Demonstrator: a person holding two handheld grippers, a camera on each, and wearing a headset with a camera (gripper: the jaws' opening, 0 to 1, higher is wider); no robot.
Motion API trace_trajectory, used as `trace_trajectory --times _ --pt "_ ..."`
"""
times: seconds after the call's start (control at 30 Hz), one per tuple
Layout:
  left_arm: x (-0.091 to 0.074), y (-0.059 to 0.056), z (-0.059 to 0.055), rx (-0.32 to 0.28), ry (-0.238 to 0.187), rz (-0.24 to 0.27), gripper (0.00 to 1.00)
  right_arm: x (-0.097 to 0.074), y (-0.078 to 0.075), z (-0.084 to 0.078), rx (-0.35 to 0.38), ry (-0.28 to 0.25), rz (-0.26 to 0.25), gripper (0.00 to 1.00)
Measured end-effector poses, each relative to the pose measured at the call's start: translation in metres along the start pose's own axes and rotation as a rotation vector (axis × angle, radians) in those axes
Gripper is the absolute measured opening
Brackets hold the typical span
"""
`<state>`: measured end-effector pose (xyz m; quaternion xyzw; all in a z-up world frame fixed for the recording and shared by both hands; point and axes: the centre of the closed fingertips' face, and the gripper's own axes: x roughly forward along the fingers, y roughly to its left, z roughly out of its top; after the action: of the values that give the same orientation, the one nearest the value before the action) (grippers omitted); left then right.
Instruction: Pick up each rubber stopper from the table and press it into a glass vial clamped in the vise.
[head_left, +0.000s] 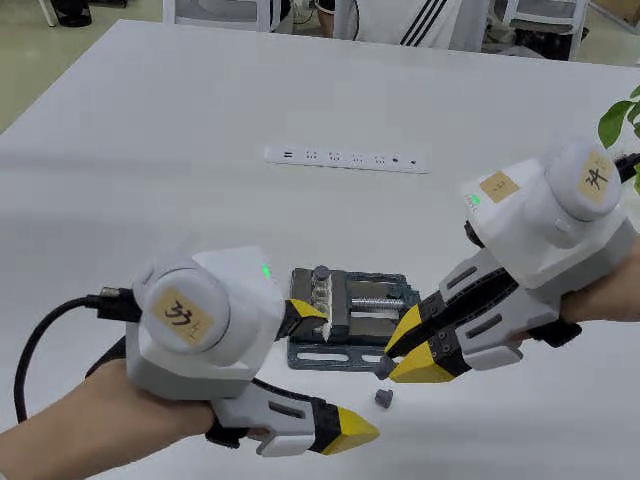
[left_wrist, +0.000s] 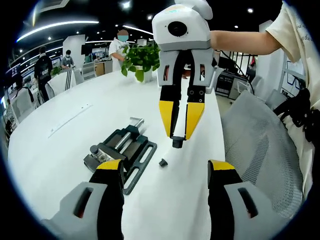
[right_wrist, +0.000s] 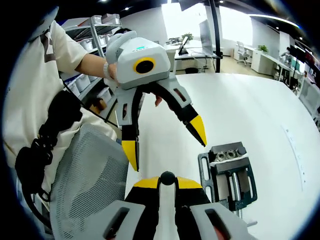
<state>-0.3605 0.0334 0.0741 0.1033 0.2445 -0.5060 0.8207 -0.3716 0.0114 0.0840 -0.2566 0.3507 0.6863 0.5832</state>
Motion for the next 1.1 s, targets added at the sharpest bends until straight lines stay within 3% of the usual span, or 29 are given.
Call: trace_trajectory --times 0.17,0.43,0.5,1.1 --pt "-0.005 0.011 -0.011 -0.020 0.007 0.044 0.80 0.001 -0.001 -0.002 0.001 0.006 0.000 0.05" --pt "-0.012 0.026 -0.018 -0.064 -0.037 0.104 0.98 0.003 -0.002 -0.005 0.003 0.020 0.002 0.05" --pt "-0.015 0.030 -0.016 -0.068 -0.062 0.124 0.99 0.003 -0.002 -0.005 0.002 0.023 0.001 0.05" --pt "-0.034 0.043 -0.033 -0.150 -0.082 0.195 0.99 0.003 -0.017 -0.012 -0.028 0.101 0.003 0.05"
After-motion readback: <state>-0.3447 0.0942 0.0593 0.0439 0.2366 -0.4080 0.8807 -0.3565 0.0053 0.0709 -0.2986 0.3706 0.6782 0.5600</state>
